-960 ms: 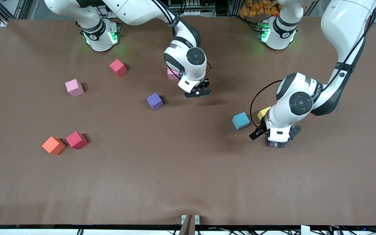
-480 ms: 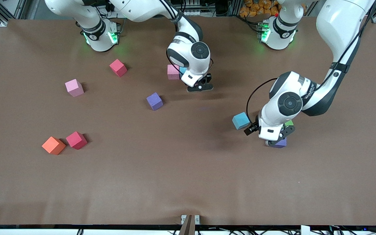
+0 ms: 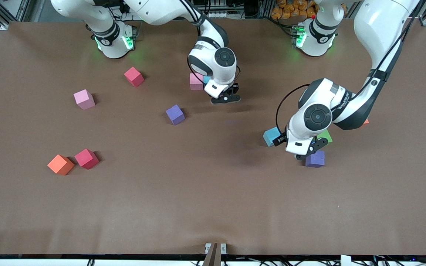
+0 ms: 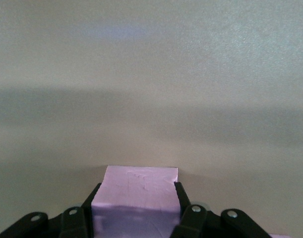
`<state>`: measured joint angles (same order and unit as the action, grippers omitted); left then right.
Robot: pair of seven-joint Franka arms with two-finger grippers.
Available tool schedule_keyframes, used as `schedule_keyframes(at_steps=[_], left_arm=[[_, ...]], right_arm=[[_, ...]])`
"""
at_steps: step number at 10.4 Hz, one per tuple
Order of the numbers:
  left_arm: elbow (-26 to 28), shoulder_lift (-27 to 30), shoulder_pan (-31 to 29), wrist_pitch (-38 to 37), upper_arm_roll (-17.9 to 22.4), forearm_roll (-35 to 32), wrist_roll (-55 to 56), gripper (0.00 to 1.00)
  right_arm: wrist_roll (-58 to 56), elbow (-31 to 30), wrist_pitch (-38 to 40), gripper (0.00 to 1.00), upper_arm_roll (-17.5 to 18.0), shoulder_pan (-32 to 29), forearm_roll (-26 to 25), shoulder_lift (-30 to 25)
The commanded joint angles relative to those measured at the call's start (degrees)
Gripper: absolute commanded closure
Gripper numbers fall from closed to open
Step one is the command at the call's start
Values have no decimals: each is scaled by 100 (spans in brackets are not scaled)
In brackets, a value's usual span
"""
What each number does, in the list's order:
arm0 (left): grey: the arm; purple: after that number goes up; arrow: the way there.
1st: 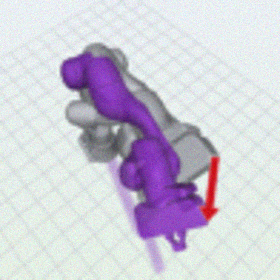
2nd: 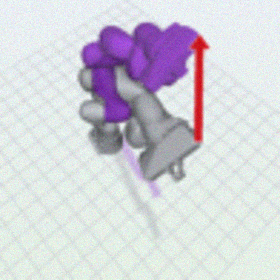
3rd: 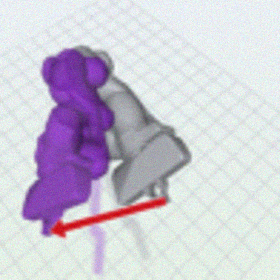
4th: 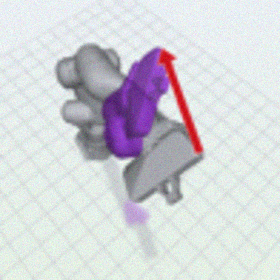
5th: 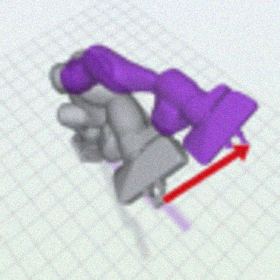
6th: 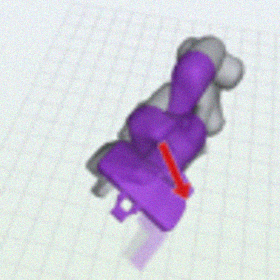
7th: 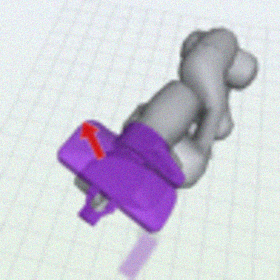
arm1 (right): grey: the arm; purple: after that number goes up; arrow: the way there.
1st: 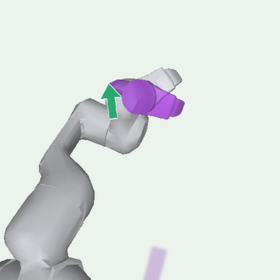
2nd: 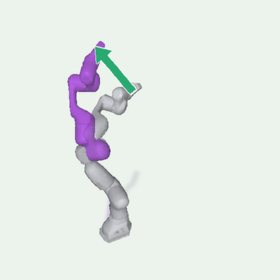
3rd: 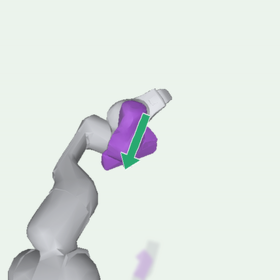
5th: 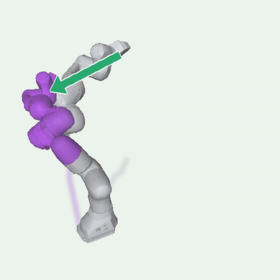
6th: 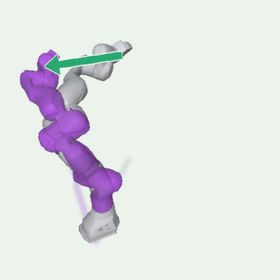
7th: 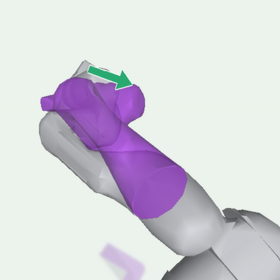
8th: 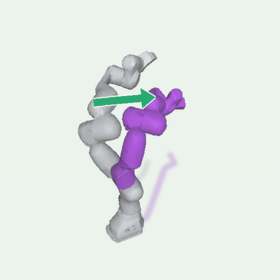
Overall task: Form number 2 with 11 blocks
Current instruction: 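Place the pink cube by the yellow cube while the left gripper grasps cyan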
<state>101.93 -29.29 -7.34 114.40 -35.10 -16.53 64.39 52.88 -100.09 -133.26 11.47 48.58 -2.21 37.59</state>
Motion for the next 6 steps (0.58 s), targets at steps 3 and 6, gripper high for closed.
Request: schedule_keyframes(at_steps=[3, 6], left_arm=[[-173, 11, -4, -320, 21, -69, -23, 0], [-278, -77, 31, -330, 21, -96, -260, 0]], right_arm=[[126, -178, -104, 0, -40, 29, 28, -111], [144, -178, -69, 0, -31, 38, 19, -129]])
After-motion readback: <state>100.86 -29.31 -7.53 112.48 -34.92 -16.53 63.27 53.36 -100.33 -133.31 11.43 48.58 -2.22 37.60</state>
